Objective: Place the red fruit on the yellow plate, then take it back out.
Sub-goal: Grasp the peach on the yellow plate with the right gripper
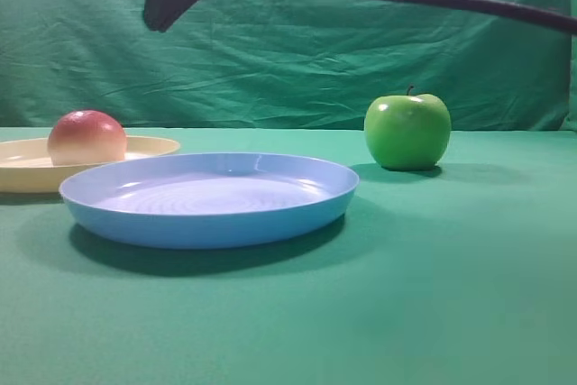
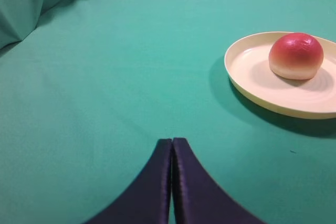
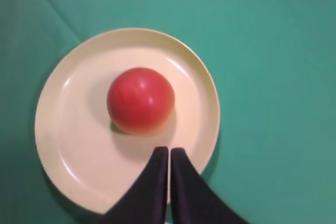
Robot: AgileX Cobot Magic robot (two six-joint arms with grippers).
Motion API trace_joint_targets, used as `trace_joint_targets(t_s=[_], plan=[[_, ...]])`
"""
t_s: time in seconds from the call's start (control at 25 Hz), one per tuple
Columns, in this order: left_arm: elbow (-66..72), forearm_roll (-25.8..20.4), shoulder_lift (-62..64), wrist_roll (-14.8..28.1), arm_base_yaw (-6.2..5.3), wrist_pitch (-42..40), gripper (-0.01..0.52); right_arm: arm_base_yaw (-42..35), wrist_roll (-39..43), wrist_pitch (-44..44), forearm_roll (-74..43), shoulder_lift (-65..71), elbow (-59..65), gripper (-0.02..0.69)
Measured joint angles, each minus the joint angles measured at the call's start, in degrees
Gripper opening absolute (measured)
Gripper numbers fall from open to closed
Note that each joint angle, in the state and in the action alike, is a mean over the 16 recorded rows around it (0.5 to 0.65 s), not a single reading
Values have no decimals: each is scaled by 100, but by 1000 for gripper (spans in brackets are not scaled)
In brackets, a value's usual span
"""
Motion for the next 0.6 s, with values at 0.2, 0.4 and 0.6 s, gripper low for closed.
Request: trace_joint_targets(t_s=[0.2, 0.4, 0.6], plan=[[0, 0, 0, 0, 0, 0, 0, 86, -78, -488, 127, 325, -79, 583], [0, 0, 0, 0, 0, 0, 0, 131, -149, -984, 271, 584, -83, 663], [0, 0, 0, 0, 0, 0, 0, 155, -216, -1330, 396, 820, -88, 659]])
